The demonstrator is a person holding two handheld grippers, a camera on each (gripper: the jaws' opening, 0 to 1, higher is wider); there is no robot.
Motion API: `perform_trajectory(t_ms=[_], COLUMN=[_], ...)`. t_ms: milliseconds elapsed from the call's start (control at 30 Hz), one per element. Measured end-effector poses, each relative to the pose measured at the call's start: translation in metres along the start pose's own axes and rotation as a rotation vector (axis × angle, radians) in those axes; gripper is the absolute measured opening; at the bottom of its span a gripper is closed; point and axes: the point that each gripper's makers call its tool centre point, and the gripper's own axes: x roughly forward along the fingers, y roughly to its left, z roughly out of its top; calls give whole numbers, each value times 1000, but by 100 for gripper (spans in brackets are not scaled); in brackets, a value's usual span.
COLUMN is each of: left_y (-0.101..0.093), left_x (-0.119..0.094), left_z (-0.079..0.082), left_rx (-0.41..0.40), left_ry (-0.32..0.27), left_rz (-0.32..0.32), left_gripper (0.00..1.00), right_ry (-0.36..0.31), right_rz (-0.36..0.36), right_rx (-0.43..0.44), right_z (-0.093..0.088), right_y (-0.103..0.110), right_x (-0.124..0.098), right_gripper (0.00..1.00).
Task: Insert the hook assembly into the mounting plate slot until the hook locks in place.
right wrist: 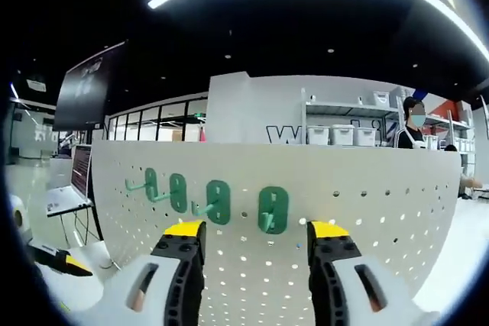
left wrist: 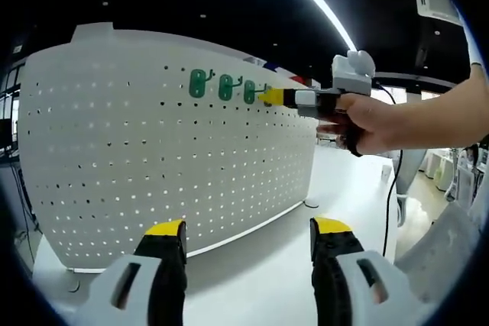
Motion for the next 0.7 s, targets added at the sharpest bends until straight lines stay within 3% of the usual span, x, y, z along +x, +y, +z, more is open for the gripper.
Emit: perform_trajectory(t_ms=[133, 400, 700], left_y=[1, 3, 9], left_x=[0, 0, 2], left_z=[2, 11, 22], left_rx=[1, 13, 23], left_ry=[-3, -20, -41], left_rz=[4, 7, 8], left_gripper=[67, 67, 69], right_ry=[-17, -39, -52], right_rz=[18, 31, 65], right_rx=[3, 10, 21], right_z=[1, 6, 4], right_y=[5, 4, 5], right_x=[-1, -5, -24], right_gripper=[58, 56, 57])
